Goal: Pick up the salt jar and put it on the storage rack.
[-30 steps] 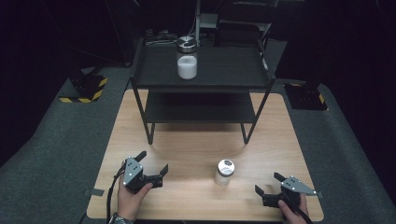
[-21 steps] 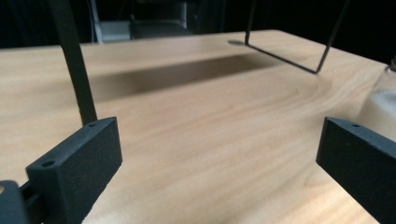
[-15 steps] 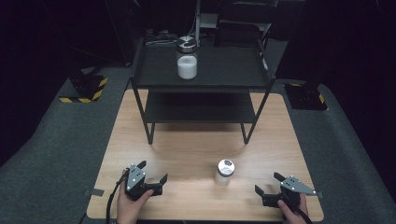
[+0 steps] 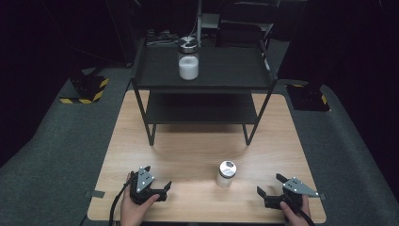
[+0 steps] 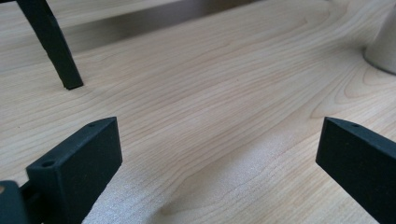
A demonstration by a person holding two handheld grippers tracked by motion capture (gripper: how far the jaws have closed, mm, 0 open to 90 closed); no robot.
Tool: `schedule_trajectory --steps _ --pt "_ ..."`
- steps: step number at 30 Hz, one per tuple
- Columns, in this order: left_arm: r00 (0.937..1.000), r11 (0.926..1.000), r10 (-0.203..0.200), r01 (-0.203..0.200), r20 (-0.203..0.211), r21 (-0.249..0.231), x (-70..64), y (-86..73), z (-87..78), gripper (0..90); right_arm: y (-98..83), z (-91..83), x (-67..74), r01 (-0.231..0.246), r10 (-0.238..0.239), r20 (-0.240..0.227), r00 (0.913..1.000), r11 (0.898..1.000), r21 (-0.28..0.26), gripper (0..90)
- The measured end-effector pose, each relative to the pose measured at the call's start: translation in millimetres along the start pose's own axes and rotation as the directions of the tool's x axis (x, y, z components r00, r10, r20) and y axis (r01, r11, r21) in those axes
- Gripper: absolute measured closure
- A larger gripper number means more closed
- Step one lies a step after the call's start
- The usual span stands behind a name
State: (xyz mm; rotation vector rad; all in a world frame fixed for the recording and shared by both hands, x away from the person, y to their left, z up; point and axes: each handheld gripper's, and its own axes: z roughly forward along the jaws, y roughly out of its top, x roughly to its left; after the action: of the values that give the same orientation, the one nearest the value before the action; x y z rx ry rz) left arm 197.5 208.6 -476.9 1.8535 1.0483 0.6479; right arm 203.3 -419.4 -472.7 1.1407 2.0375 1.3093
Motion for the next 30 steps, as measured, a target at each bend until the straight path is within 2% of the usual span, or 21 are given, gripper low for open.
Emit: schedule_trajectory --steps 4,10,30 --pt "0.9995 0.9994 -0.023 0.024 0.023 -0.025 6.2 -4.5 -1.9 0.6 -0.2 -0.2 0.7 0.0 0.0 0.004 1.0 1.0 -0.001 0.4" --pt "0.9975 0.9978 -0.055 0.056 0.044 -0.034 12.9 -6.9 -2.6 0.6 -2.7 -2.2 0.1 -0.013 0.013 0.012 0.9998 1.0 -0.012 0.4" --pt "0.998 0.9989 -0.028 0.03 0.056 -0.035 13.2 -6.7 -2.5 0.6 -6.2 -5.2 2.5 -0.007 0.008 0.024 0.9997 1.0 -0.027 0.3"
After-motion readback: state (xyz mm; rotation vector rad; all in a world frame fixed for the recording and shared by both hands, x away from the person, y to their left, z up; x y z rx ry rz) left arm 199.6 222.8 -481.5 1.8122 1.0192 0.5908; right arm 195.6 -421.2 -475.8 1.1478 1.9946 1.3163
